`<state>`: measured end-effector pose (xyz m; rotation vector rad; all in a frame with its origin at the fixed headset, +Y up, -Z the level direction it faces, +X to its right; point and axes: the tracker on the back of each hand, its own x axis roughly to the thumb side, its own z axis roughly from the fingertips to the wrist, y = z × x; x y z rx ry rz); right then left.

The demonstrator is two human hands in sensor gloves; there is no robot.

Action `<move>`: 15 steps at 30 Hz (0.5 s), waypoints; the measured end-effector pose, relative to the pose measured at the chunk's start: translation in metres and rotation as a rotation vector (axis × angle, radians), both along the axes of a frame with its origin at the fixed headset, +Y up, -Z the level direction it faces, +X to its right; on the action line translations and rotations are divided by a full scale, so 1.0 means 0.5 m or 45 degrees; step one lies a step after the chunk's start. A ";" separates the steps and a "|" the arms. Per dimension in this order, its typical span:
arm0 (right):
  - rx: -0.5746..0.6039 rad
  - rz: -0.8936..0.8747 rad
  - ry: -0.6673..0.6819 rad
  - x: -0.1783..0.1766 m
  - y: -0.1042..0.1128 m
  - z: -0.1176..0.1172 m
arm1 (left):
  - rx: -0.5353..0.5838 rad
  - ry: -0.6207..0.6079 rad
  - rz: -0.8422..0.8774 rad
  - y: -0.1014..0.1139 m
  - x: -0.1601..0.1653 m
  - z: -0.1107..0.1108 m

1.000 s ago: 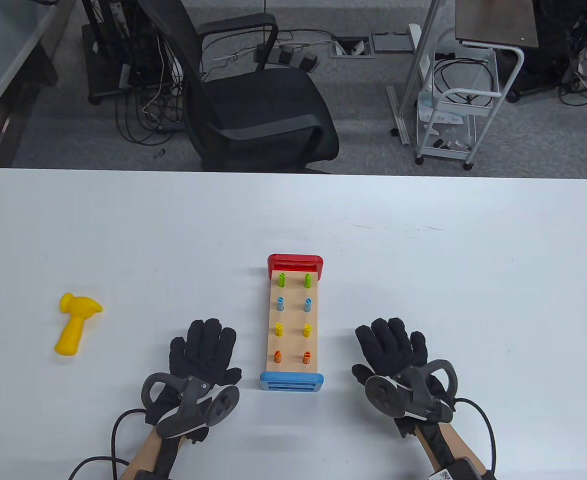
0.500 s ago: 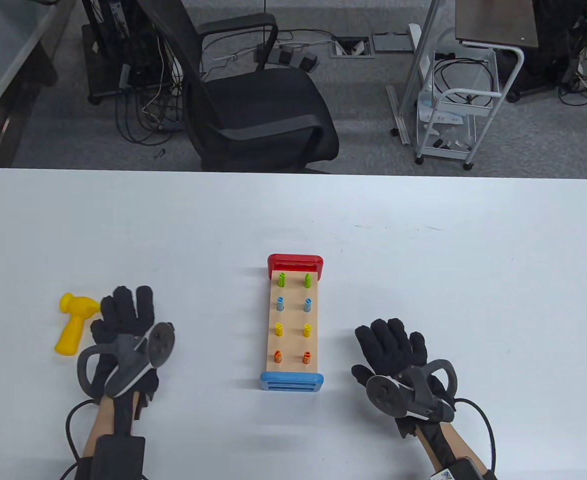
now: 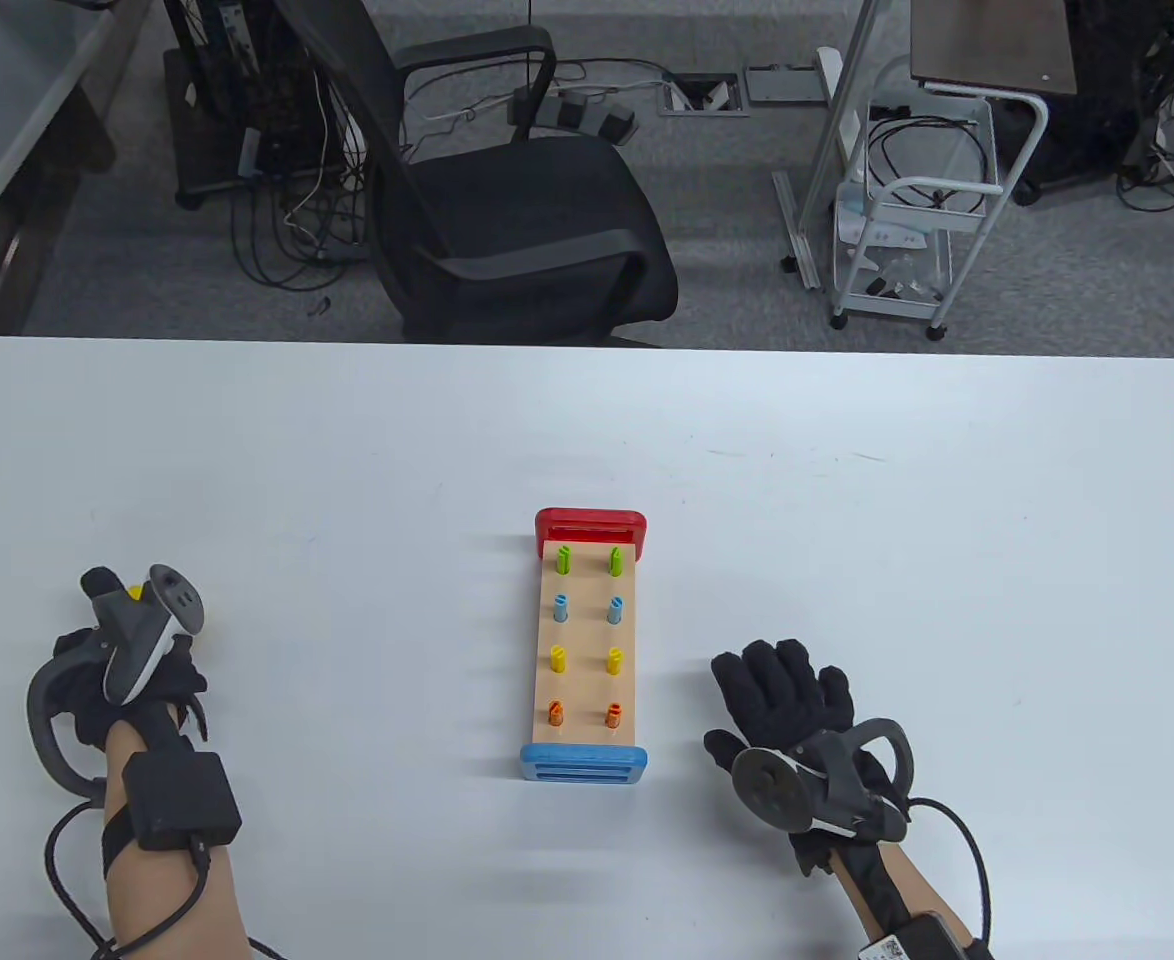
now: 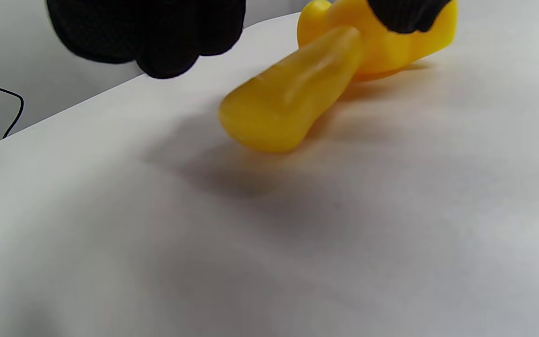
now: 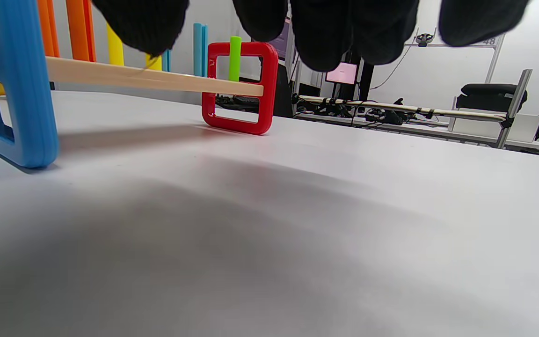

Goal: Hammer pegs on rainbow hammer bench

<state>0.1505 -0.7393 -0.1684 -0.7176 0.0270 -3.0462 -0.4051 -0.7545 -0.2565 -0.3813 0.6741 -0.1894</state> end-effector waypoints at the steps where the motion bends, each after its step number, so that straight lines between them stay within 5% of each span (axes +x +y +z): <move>1: -0.001 0.003 -0.001 0.000 -0.001 0.000 | -0.012 -0.001 -0.007 -0.004 0.000 -0.001; 15: -0.015 -0.008 -0.017 0.004 -0.003 -0.006 | -0.034 -0.027 -0.032 -0.040 0.000 -0.011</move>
